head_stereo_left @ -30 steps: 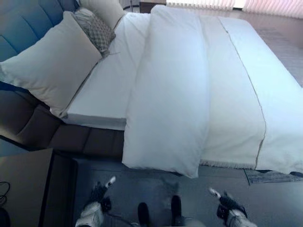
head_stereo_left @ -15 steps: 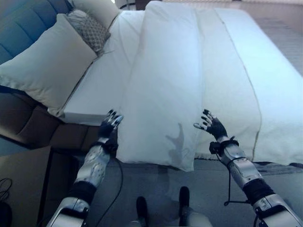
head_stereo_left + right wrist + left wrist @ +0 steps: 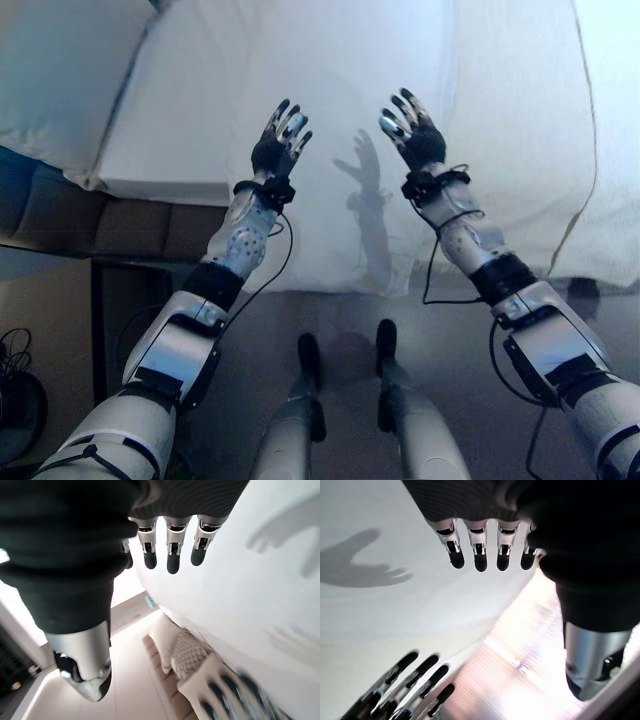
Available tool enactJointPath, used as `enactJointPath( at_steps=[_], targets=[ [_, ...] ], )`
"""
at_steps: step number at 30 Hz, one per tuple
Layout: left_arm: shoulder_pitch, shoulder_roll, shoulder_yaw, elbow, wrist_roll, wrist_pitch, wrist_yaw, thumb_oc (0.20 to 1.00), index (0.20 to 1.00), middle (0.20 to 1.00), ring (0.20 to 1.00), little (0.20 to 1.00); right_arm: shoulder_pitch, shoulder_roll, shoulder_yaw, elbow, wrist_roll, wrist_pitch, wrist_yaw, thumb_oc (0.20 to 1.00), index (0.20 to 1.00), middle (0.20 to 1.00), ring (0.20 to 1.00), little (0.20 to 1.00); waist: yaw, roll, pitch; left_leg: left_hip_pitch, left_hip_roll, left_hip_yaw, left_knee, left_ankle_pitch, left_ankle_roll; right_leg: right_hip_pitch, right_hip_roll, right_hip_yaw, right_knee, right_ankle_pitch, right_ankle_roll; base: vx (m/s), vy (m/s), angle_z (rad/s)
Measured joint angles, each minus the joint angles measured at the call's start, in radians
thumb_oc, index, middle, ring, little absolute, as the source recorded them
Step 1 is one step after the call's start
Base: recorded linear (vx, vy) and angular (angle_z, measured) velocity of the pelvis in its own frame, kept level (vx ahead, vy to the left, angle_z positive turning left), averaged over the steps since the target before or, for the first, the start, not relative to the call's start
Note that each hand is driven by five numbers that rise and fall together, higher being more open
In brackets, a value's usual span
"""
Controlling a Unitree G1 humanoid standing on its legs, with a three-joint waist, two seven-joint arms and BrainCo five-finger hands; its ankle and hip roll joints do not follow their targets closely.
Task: Make the bed
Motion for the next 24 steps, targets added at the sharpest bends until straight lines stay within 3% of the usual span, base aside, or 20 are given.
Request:
enactJointPath(
  at_steps=[8,16,24],
  targets=[
    [-0.116,-0.02,0.002,0.149,-0.043,0.009,0.009,1.0,1.0,1.0,1.0,1.0,-0.159,-0.002,0.06,0.164,0.059,-0.015,-0.031,1.0,1.0,1.0,1.0,1.0,0.013,-0.027,0.01,-0.124,-0.005,0.012,-0.014,0.015,0.013,-0.13,-0.011,0.015,-0.003,0.013,0.014,0.04,0.028,0.01],
    [-0.267,0.058,-0.03,0.285,-0.049,0.005,0.031,1.0,1.0,1.0,1.0,1.0,-0.27,0.01,0.147,0.365,0.073,-0.006,-0.053,1.0,1.0,1.0,1.0,1.0,0.024,-0.088,0.029,-0.348,-0.005,0.003,0.073,0.01,0.007,-0.313,-0.011,0.05,-0.003,0.043,0.012,0.0,-0.001,0.01],
    [-0.285,0.086,-0.066,0.454,-0.027,0.01,0.093,1.0,1.0,1.0,1.0,1.0,-0.313,0.021,0.189,0.497,0.053,0.018,-0.095,1.0,1.0,1.0,1.0,1.0,0.027,-0.09,0.03,-0.473,-0.003,-0.011,0.11,0.013,0.003,-0.419,-0.006,0.052,-0.004,0.067,0.01,0.03,-0.003,0.01]
  ],
)
